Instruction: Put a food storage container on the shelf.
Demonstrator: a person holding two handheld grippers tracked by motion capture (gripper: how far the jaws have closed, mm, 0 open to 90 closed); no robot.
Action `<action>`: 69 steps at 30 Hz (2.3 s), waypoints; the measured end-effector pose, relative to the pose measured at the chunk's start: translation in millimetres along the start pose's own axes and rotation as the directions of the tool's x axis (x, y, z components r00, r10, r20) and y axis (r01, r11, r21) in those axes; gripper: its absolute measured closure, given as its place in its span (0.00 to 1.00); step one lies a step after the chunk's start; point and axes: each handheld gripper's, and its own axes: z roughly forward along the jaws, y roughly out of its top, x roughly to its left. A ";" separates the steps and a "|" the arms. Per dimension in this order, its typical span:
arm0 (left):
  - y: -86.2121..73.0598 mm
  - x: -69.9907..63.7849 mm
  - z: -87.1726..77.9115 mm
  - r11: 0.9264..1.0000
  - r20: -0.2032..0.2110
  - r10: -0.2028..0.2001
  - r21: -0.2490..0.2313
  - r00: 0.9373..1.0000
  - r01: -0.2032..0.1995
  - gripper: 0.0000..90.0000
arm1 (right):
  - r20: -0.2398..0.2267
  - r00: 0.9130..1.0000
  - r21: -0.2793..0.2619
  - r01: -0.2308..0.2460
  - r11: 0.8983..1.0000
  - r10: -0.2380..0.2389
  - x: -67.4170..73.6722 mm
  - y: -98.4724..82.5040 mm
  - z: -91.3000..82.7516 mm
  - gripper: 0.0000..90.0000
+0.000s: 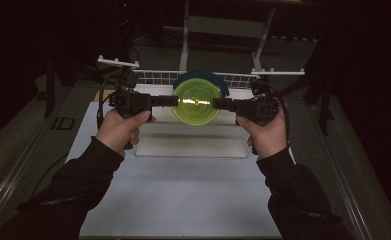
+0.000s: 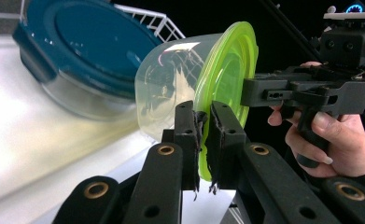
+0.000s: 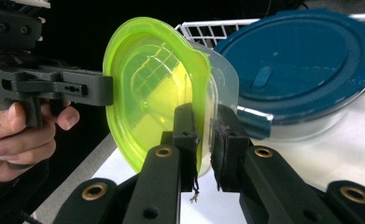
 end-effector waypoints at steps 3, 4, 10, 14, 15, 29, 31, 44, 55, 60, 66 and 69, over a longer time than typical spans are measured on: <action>11.2 2.8 4.1 1.000 -0.001 -0.002 -0.003 1.000 0.002 0.91 | 0.016 1.000 -0.010 -0.004 1.000 0.004 -3.2 11.0 1.1 0.90; 14.2 3.4 5.3 1.000 -0.002 -0.004 -0.006 1.000 0.004 0.91 | 0.019 1.000 -0.010 -0.006 1.000 0.006 -4.1 13.0 1.5 0.90; 28.4 11.0 15.4 1.000 -0.004 -0.028 -0.001 1.000 0.028 0.91 | 0.047 0.999 -0.006 -0.026 1.000 0.026 -13.0 27.3 6.2 0.90; 36.9 17.8 21.7 0.999 -0.023 -0.037 -0.003 0.999 0.037 0.91 | 0.061 0.997 0.002 -0.048 0.999 0.048 -18.8 34.8 11.2 0.90; 38.4 19.2 23.2 0.999 -0.026 -0.043 -0.004 0.999 0.043 0.91 | 0.065 0.997 0.002 -0.050 0.999 0.050 -19.5 36.3 12.5 0.90; 49.0 35.9 36.7 0.996 0.007 -0.090 0.020 0.996 0.090 0.90 | 0.085 0.991 0.010 -0.100 0.995 0.099 -33.7 45.4 19.8 0.89; 51.0 38.2 37.7 0.994 0.015 -0.105 0.021 0.994 0.104 0.90 | 0.082 0.991 0.013 -0.108 0.994 0.107 -35.1 47.0 20.7 0.89; 59.8 53.3 50.5 0.989 0.035 -0.142 -0.035 0.989 0.144 0.84 | 0.109 0.980 -0.015 -0.168 0.986 0.168 -49.3 56.9 30.2 0.82; 62.8 62.3 61.2 0.985 0.014 -0.160 -0.058 0.987 0.160 0.76 | 0.127 0.971 -0.026 -0.200 0.979 0.202 -57.2 67.5 40.5 0.79; 65.1 60.0 63.5 0.989 -0.018 -0.136 -0.059 0.991 0.134 0.71 | 0.131 0.969 -0.026 -0.209 0.978 0.210 -60.8 67.9 41.7 0.75; 66.4 57.5 62.7 0.989 -0.041 -0.132 -0.076 0.990 0.129 0.60 | 0.138 0.970 -0.038 -0.195 0.980 0.198 -61.7 69.3 40.0 0.66; 66.9 57.0 57.9 0.987 -0.037 -0.136 -0.090 0.990 0.133 0.57 | 0.117 0.974 -0.050 -0.188 0.981 0.192 -62.6 69.6 37.0 0.60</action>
